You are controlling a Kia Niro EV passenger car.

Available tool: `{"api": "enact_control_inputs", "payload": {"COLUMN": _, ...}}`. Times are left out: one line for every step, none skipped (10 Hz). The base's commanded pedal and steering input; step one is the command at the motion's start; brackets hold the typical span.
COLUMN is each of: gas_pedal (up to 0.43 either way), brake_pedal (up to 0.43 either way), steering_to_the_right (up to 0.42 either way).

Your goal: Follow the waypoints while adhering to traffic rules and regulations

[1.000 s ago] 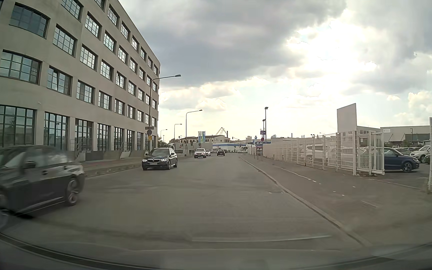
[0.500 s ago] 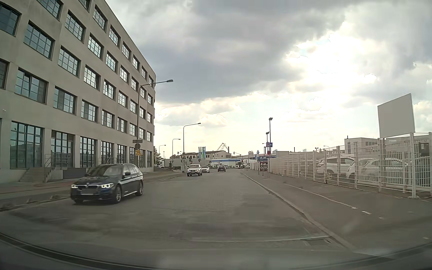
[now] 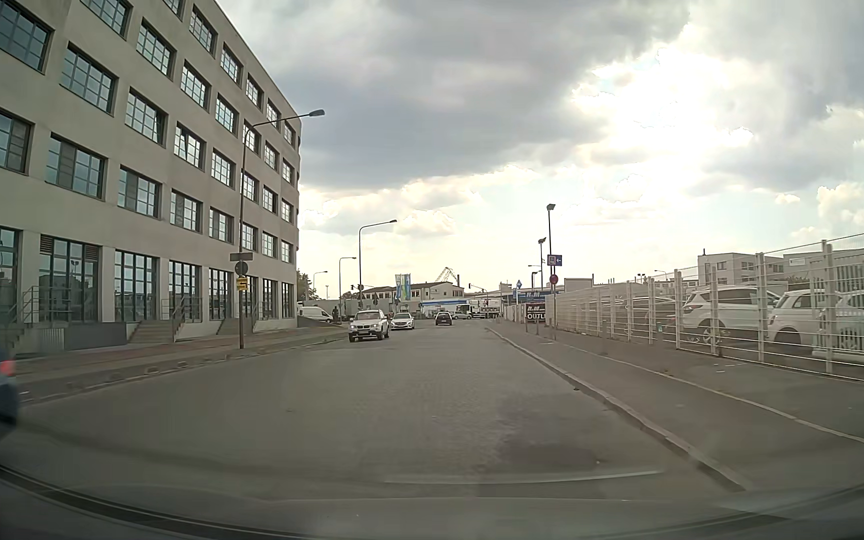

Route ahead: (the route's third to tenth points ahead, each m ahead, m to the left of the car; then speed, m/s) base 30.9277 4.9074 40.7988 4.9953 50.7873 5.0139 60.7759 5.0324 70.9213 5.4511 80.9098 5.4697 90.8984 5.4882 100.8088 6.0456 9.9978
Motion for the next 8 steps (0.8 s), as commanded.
{"api": "enact_control_inputs", "payload": {"gas_pedal": 0.047, "brake_pedal": 0.03, "steering_to_the_right": -0.002}}
{"api": "enact_control_inputs", "payload": {"gas_pedal": 0.067, "brake_pedal": 0.03, "steering_to_the_right": -0.001}}
{"api": "enact_control_inputs", "payload": {"gas_pedal": 0.059, "brake_pedal": 0.03, "steering_to_the_right": 0.0}}
{"api": "enact_control_inputs", "payload": {"gas_pedal": 0.047, "brake_pedal": 0.03, "steering_to_the_right": 0.0}}
{"api": "enact_control_inputs", "payload": {"gas_pedal": 0.059, "brake_pedal": 0.03, "steering_to_the_right": -0.001}}
{"api": "enact_control_inputs", "payload": {"gas_pedal": 0.059, "brake_pedal": 0.03, "steering_to_the_right": 0.0}}
{"api": "enact_control_inputs", "payload": {"gas_pedal": 0.059, "brake_pedal": 0.03, "steering_to_the_right": 0.0}}
{"api": "enact_control_inputs", "payload": {"gas_pedal": 0.059, "brake_pedal": 0.03, "steering_to_the_right": 0.0}}
